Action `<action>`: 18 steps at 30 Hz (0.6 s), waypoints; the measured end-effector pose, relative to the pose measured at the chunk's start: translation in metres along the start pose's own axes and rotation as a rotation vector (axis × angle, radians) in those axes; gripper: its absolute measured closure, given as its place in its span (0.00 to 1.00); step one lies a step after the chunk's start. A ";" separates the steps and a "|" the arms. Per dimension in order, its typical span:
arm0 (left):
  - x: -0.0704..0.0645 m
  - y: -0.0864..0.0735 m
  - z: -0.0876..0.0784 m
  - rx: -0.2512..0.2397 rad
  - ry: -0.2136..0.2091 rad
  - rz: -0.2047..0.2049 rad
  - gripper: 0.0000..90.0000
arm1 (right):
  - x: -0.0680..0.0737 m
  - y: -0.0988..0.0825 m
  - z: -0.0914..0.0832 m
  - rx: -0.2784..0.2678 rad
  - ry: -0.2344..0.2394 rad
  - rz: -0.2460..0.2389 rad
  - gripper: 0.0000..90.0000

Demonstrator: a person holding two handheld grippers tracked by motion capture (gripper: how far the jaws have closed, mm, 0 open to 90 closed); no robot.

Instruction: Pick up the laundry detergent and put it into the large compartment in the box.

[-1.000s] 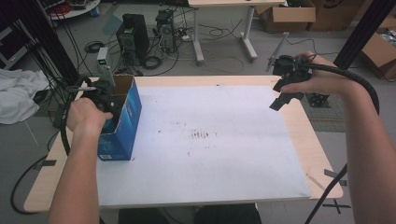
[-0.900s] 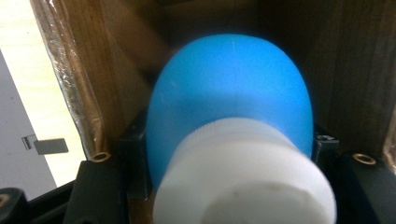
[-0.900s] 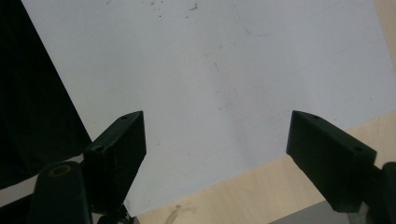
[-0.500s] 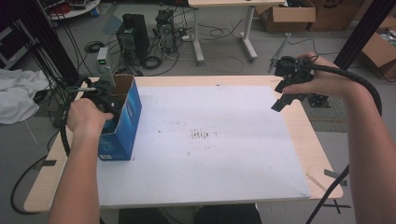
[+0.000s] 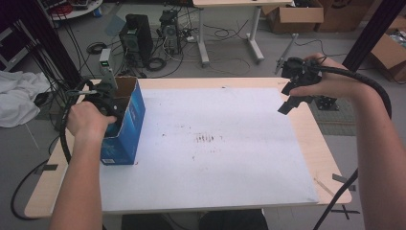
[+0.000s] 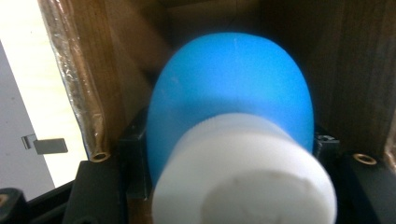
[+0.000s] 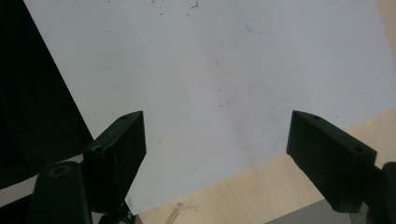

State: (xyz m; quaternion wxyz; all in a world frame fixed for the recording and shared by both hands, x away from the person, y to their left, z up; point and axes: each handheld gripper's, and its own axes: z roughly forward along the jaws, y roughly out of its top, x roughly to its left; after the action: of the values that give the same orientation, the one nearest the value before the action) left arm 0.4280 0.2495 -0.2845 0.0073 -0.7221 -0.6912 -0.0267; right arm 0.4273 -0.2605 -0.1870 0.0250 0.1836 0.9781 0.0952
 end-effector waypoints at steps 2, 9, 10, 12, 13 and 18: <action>0.001 0.000 0.000 -0.003 -0.005 -0.003 0.41 | 0.000 0.000 0.000 -0.005 0.002 0.000 0.22; 0.000 -0.002 0.000 -0.010 -0.005 -0.002 0.39 | 0.001 0.000 -0.001 -0.007 0.001 0.000 0.22; 0.000 -0.002 0.000 -0.010 -0.005 -0.002 0.38 | 0.001 0.000 -0.001 -0.010 0.002 -0.001 0.22; -0.001 -0.002 -0.002 -0.020 -0.008 0.005 0.36 | 0.001 0.000 -0.001 -0.009 0.001 0.001 0.22; -0.001 -0.002 -0.002 -0.022 -0.011 0.006 0.35 | 0.001 0.000 -0.002 -0.008 0.000 -0.001 0.22; -0.002 -0.001 -0.007 0.008 -0.018 0.026 0.31 | 0.002 -0.001 -0.002 -0.011 0.000 0.001 0.22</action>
State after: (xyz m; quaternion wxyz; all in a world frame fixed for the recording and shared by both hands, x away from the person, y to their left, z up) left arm 0.4266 0.2471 -0.2773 0.0045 -0.7313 -0.6819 -0.0172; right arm 0.4251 -0.2612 -0.1847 0.0261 0.1838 0.9775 0.1006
